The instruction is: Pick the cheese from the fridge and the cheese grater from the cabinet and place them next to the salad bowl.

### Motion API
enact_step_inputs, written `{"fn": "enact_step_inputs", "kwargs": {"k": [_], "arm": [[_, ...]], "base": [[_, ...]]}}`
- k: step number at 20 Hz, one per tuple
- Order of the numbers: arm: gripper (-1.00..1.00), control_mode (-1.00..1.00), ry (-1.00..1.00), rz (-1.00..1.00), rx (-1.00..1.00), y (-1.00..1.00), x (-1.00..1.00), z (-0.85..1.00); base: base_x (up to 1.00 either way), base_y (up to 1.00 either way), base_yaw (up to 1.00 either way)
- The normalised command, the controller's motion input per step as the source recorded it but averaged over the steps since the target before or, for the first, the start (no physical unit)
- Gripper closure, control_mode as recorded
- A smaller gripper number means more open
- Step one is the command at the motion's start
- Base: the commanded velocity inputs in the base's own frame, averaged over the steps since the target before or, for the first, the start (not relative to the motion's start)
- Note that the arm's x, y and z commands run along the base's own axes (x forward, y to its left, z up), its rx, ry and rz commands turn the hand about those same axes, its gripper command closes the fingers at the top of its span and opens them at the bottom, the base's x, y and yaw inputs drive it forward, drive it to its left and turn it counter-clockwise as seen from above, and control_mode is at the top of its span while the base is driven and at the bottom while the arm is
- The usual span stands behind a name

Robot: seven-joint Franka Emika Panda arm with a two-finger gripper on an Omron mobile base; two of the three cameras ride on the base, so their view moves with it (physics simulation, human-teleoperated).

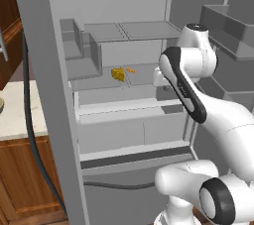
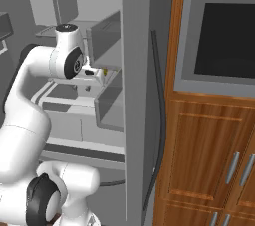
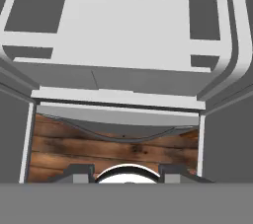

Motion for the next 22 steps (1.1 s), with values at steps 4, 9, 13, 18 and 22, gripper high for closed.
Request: {"fn": "enact_step_inputs", "kwargs": {"k": [4, 9, 13, 18, 22], "arm": [[-1.0, -1.0, -0.02, 0.0, -0.01, 0.01, -0.02, -0.03], [-1.0, -1.0, -0.44, 0.01, 0.0, 0.45, 0.0, -0.18], [-1.0, -1.0, -0.49, 0.0, 0.07, 0.5, 0.13, -0.15], [-1.0, -1.0, -0.21, 0.0, 0.09, 0.32, 0.34, -0.1], [-1.0, -1.0, -0.19, 0.0, 0.02, 0.13, 0.5, -0.12]], "base": [[0.0, 0.0, 0.0], [0.0, 0.0, 0.0], [0.0, 0.0, 0.0], [0.0, 0.0, 0.0], [0.0, 0.0, 0.0]]}}
